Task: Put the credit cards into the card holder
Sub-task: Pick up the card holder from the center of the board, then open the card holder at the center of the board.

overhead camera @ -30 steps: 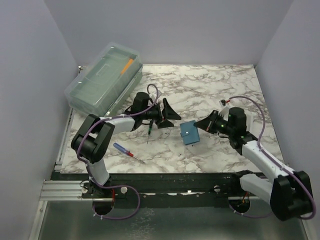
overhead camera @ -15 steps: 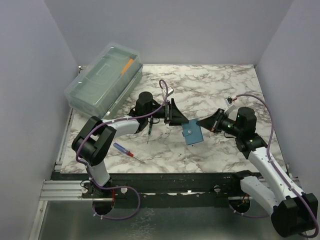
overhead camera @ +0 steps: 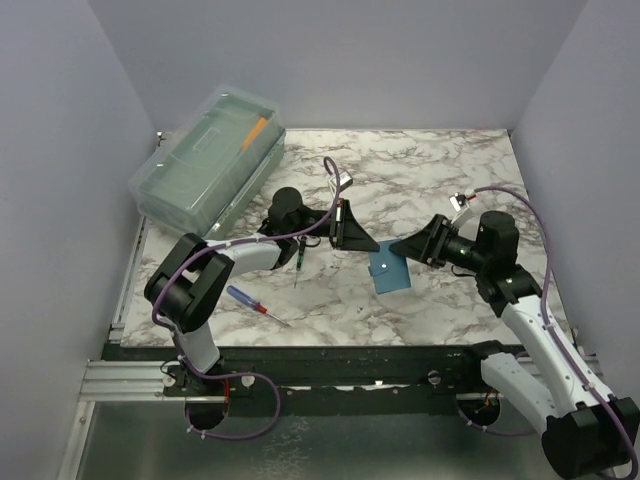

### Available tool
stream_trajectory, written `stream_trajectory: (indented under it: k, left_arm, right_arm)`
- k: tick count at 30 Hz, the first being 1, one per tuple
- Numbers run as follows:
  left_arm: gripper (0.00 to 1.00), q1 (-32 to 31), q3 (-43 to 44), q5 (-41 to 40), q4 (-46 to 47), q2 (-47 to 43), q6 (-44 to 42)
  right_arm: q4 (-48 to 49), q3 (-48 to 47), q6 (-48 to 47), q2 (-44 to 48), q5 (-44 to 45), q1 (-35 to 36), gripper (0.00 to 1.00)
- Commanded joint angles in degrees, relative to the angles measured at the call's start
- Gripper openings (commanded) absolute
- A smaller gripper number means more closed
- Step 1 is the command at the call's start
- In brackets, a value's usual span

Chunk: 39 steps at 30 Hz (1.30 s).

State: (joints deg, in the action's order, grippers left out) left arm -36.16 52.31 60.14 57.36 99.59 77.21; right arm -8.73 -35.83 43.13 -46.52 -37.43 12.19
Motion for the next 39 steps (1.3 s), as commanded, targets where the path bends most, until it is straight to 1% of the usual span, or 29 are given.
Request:
stream_trajectory:
  k: [1,2,3,6,8,10,11,13,14,15,16,17,18,20,21,22,23,24,26,28,32,35,39]
  left_arm:
    - [0.0,-0.56,0.41,2.74,5.59,-1.24,0.78]
    - [0.0,-0.57,0.42,2.83,5.79,-1.24,0.81]
    - [0.0,-0.51,0.5,2.94,5.9,-1.24,0.78]
    - [0.0,-0.06,0.44,2.87,5.99,-1.31,0.67]
    - [0.0,0.31,0.26,2.37,6.01,-1.29,1.04]
    - [0.0,0.63,0.13,1.77,5.94,-1.24,1.34]
    - [0.0,0.72,-0.05,1.32,5.93,-1.23,1.64]
    - [0.0,1.03,-0.1,0.72,5.25,-1.11,1.88]
    - [0.0,1.29,-0.11,0.27,3.88,-1.21,1.66]
    - [0.0,1.72,0.01,-0.47,1.37,-1.4,0.91]
    - [0.06,2.53,0.31,-1.57,-4.27,-1.87,-0.97]
    - [0.18,3.73,1.0,-3.18,-10.11,-2.65,-3.99]
    - [0.28,4.74,1.88,-5.25,-18.56,-3.52,-7.87]
    - [0.41,6.1,4.78,-9.72,-34.49,-4.91,-17.56]
    - [0.48,6.26,7.45,-13.11,-44.25,-5.13,-22.85]
    - [0.51,6.0,10.39,-17.47,-53.51,-5.1,-27.84]
    - [0.53,5.53,12.88,-22.11,-60.65,-5.14,-31.21]
    - [0.53,5.3,14.23,-26.5,-64.99,-5.3,-33.14]
    - [0.55,5.08,15.45,-32.2,-69.25,-5.86,-34.58]
    - [0.55,4.22,16.59,-35.1,-71.17,-6.27,-35.78]
    - [0.48,-0.11,17.47,-35.04,-71.51,-6.29,-37.15]
    - [0.46,-2.73,17.9,-33.96,-71.14,-5.77,-37.71]
    - [0.44,-4.33,18.26,-33.86,-70.68,-5.52,-38.58]
  right_arm:
    - [-0.99,2.47,-0.51,-0.4,-10.37,-0.06,0.57]
    - [1.2,3.66,0.66,0.21,-12.23,-0.06,0.57]
    - [2.88,4.63,1.55,0.7,-13.51,-0.06,0.53]
    - [3.33,5.96,2.29,2.13,-14.01,-0.06,0.3]
    - [4.26,7.1,3.04,3.28,-14.36,-0.06,0.27]
    - [6.9,8.73,4.76,4.13,-15.77,-0.08,0.19]
    - [7.94,9.31,5.54,4.48,-16.01,-0.06,0.19]
    - [8.2,9.94,6.16,5.0,-15.73,-0.06,0.24]
    - [8.2,10.07,6.1,4.92,-15.49,-0.03,0.23]
    - [7.74,9.6,5.63,4.68,-14.64,0.01,0.16]
    - [5.7,8.67,4.85,4.42,-12.76,-0.01,0.03]
    - [3.21,7.5,4.25,4.24,-9.48,0.03,0.01]
    - [0.0,5.97,3.54,3.98,-5.66,-0.02,0.0]
    - [-5.06,3.22,3.17,3.1,3.05,0.0,0.0]
    - [-7.03,2.07,3.4,2.36,7.03,0.01,0.0]
    - [-8.06,1.14,3.38,1.25,9.89,0.03,0.0]
    - [-8.58,0.27,2.98,-0.74,11.78,0.03,0.0]
    - [-9.62,-0.59,2.83,-2.47,14.11,0.14,0.0]
    - [-10.95,-1.89,3.42,-5.58,18.84,0.73,0.0]
    - [-11.32,-3.18,4.47,-7.88,22.97,1.93,0.0]
    - [-11.44,-5.15,6.48,-10.55,30.91,5.42,0.0]
    - [-9.53,-5.65,6.89,-12.04,31.01,6.53,0.0]
    - [-8.28,-6.42,7.38,-13.74,32.37,8.89,0.0]
